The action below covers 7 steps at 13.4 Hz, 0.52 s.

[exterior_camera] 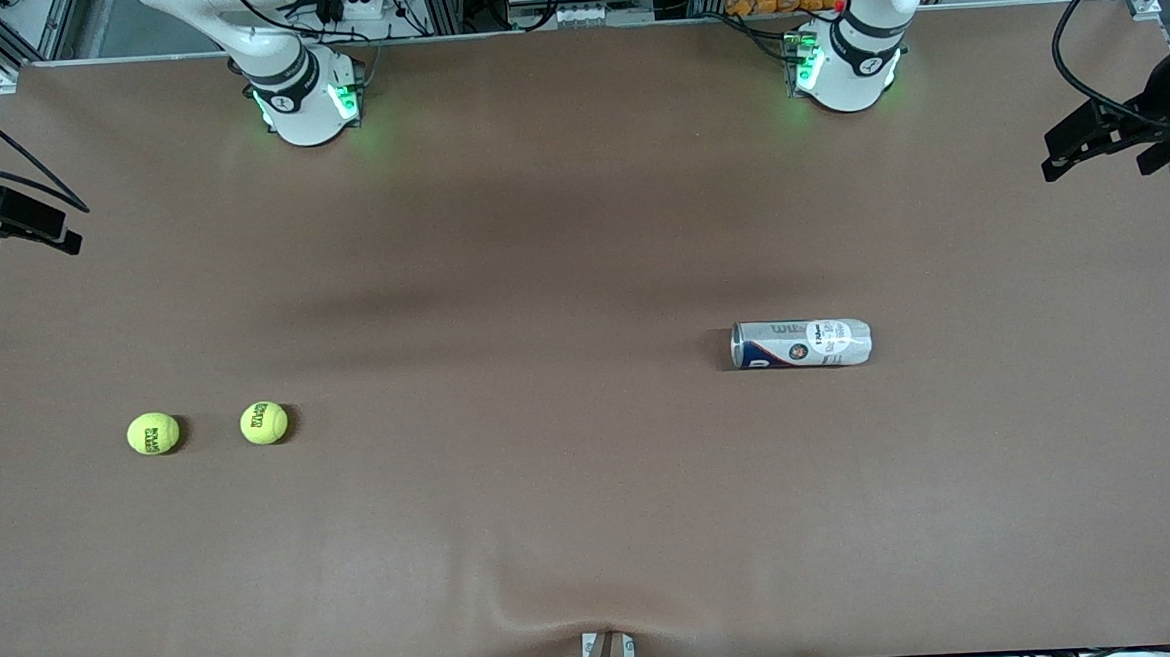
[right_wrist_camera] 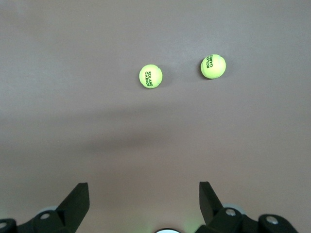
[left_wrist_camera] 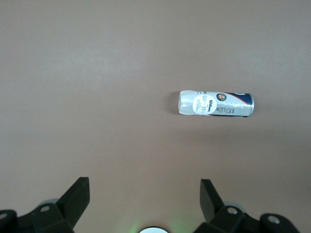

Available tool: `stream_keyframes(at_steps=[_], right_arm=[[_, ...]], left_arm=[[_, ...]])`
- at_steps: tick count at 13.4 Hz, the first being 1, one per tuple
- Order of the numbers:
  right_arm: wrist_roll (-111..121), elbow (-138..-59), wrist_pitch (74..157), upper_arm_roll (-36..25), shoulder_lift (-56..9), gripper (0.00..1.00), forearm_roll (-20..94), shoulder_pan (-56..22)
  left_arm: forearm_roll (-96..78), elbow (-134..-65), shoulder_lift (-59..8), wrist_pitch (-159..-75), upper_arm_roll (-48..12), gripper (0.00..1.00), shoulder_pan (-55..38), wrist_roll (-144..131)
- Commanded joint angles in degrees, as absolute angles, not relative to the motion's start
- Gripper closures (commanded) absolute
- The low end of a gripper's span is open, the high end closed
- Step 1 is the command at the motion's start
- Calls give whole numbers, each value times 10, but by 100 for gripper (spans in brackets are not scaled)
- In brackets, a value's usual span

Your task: Insert tennis ball vertically with right arm

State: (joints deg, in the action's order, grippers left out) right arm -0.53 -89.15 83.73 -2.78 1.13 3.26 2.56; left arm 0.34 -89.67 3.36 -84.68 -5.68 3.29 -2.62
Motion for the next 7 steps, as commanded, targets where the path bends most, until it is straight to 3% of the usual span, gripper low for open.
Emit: stream_keyframes(at_steps=[1, 7], right_arm=[[2, -891, 838, -19, 11, 0, 48, 45], [2, -887, 832, -19, 14, 0, 49, 49]], left_arm=[[0, -880, 32, -813, -57, 0, 33, -38], [4, -867, 30, -811, -54, 0, 37, -34]])
